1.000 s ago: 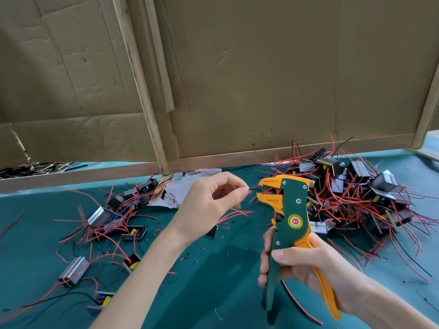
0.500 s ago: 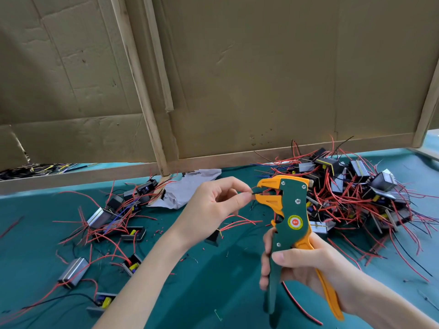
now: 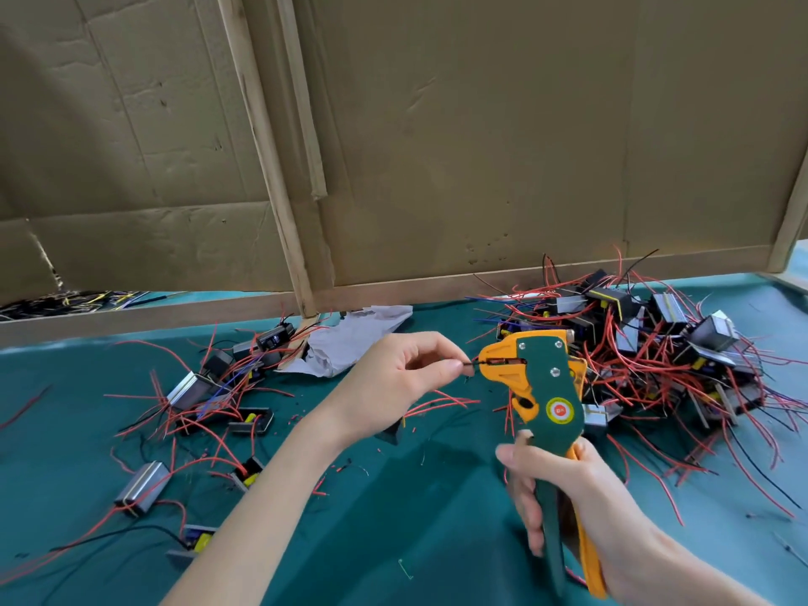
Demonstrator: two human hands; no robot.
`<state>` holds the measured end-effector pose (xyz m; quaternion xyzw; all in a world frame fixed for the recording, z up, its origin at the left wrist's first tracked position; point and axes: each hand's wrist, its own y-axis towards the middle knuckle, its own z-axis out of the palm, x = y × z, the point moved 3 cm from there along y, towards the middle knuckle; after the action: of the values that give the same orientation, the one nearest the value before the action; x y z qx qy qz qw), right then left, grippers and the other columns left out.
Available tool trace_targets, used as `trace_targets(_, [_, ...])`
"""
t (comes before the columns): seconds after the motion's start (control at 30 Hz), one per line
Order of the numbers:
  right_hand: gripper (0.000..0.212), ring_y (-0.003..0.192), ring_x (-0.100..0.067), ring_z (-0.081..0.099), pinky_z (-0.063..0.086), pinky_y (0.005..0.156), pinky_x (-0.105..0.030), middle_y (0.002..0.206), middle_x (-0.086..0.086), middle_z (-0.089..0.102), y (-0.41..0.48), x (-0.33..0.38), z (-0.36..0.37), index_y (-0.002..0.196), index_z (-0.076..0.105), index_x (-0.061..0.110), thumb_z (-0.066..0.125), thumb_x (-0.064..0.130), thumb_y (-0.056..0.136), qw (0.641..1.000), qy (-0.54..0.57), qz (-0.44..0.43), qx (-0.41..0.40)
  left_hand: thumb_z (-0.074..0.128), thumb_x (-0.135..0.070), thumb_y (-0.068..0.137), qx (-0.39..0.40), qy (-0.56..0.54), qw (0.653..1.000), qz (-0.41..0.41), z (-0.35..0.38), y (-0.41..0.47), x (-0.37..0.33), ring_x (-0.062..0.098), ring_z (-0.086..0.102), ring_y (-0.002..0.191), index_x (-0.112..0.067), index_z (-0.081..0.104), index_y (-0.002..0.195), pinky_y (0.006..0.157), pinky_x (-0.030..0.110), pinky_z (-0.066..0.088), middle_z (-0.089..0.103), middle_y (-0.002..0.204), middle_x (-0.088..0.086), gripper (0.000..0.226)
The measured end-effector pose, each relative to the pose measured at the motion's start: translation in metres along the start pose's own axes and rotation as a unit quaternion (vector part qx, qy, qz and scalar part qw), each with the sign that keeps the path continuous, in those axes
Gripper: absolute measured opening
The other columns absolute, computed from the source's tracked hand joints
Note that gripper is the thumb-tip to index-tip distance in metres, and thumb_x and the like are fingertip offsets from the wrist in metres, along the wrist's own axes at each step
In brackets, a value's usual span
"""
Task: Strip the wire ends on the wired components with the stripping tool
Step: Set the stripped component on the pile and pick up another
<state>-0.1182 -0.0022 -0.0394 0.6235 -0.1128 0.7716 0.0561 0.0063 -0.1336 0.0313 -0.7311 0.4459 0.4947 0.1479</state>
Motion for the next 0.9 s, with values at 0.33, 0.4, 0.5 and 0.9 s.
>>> trace_targets(0.33, [0.019, 0.073, -0.041, 0.065, 0.056, 0.07, -0.043, 0.079, -0.024, 0.063, 0.01, 0.005, -0.003, 0.079, 0.069, 0.008, 0.078, 0.014, 0.062, 0.989, 0.121, 0.005, 0.083, 0.051, -0.008, 0.096, -0.113, 0.029, 0.986, -0.119, -0.022, 0.004, 0.053, 0.013, 0.061, 0.079, -0.015, 0.056, 0.088, 0.089, 0.04, 0.052, 0.065, 0.076, -0.005, 0.011])
trace_targets(0.4, [0.023, 0.074, -0.042, 0.065, 0.056, 0.071, -0.044, 0.08, -0.025, 0.063, 0.012, 0.002, -0.003, 0.08, 0.069, 0.007, 0.079, 0.015, 0.061, 0.988, 0.127, 0.016, 0.082, 0.055, -0.008, 0.093, -0.114, 0.049, 0.98, -0.153, -0.02, 0.004, 0.064, 0.015, 0.057, 0.075, -0.014, 0.056, 0.086, 0.087, 0.045, 0.053, 0.06, 0.079, -0.003, 0.009])
trace_targets(0.5, [0.025, 0.074, -0.043, 0.065, 0.056, 0.072, -0.048, 0.08, -0.025, 0.063, 0.014, 0.001, -0.003, 0.08, 0.07, 0.007, 0.081, 0.016, 0.059, 0.988, 0.13, 0.018, 0.083, 0.064, -0.014, 0.088, -0.123, 0.048, 0.975, -0.181, -0.008, 0.006, 0.072, 0.014, 0.056, 0.069, -0.014, 0.056, 0.084, 0.082, 0.043, 0.054, 0.06, 0.079, 0.003, 0.01])
trace_targets(0.9, [0.021, 0.072, -0.042, 0.065, 0.057, 0.07, -0.047, 0.079, -0.026, 0.062, 0.013, 0.005, -0.004, 0.078, 0.071, 0.006, 0.077, 0.013, 0.06, 0.988, 0.136, 0.003, 0.068, 0.07, 0.01, 0.076, -0.128, -0.186, 0.942, -0.248, 0.013, 0.002, 0.062, 0.022, 0.067, 0.084, -0.012, 0.052, 0.107, 0.077, 0.031, 0.054, 0.064, 0.111, 0.009, 0.042])
